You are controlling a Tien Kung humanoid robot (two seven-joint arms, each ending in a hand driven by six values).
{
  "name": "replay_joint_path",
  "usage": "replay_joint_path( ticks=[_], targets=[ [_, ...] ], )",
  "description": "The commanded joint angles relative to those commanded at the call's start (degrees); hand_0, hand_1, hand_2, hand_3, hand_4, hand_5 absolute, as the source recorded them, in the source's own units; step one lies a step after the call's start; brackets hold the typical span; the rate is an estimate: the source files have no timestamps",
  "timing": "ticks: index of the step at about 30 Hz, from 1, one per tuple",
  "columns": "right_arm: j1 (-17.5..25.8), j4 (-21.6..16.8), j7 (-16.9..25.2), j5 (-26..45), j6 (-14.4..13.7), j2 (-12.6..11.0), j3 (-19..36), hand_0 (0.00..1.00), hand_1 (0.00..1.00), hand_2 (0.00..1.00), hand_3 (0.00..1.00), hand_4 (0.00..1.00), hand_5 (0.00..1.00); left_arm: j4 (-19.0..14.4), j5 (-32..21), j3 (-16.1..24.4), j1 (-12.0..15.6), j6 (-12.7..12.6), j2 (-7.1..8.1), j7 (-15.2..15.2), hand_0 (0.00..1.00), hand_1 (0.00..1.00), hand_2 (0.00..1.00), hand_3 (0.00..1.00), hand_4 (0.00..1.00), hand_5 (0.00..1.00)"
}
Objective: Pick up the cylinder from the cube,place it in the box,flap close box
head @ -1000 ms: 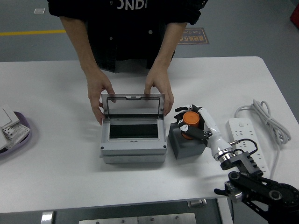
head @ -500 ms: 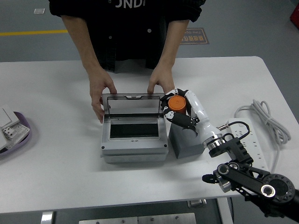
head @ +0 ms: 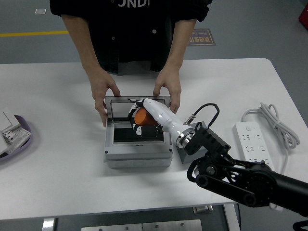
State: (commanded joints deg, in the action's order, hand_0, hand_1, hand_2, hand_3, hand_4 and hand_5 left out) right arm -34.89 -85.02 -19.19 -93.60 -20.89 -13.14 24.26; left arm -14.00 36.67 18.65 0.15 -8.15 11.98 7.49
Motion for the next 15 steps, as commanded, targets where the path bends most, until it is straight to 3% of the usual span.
replay_joint_path(
  ticks=[2,3,8,9,14,15],
  targets=[
    [-0.84,0.47,-3.59,-3.74,1.3,0.48,-0.97,0.193,0.322,0.452,0.344,0.022,0.002,0.0,0.21,0.15,-0.1,0.04,0.09,0.05,0.508,0.551,0.558,0.599,0.723,0.148],
    [-1.17,0.7,-5.24,-5.44,1.94,0.67,-1.38,0.288,0.45,0.509,0.432,0.14,0.002,0.0,0.29,0.23,-0.14,0.05,0.13,0.08,0.509,0.551,0.557,0.599,0.723,0.158],
    [-2.05,1.4,-11.63,-11.76,4.57,1.21,-2.61,0.288,0.45,0.509,0.432,0.14,0.002,-0.01,0.59,0.56,-0.19,0.2,0.3,0.35,0.509,0.551,0.557,0.599,0.723,0.158],
    [-2.11,1.47,-12.39,-12.45,4.85,1.24,-2.73,0.611,0.59,0.607,0.592,0.127,0.002,-0.01,0.58,0.57,-0.19,0.22,0.32,0.38,0.509,0.551,0.556,0.599,0.724,0.162],
    [-2.32,1.67,-13.29,-13.25,4.79,1.31,-3.17,0.611,0.59,0.607,0.592,0.127,0.002,-0.04,0.55,0.53,-0.18,0.24,0.34,0.42,0.509,0.551,0.556,0.599,0.724,0.162],
    [-2.35,1.68,-13.16,-13.16,4.61,1.32,-3.24,0.713,0.681,0.694,0.682,0.338,0.242,-0.04,0.53,0.5,-0.19,0.24,0.35,0.41,0.509,0.551,0.556,0.599,0.725,0.165]
  ],
)
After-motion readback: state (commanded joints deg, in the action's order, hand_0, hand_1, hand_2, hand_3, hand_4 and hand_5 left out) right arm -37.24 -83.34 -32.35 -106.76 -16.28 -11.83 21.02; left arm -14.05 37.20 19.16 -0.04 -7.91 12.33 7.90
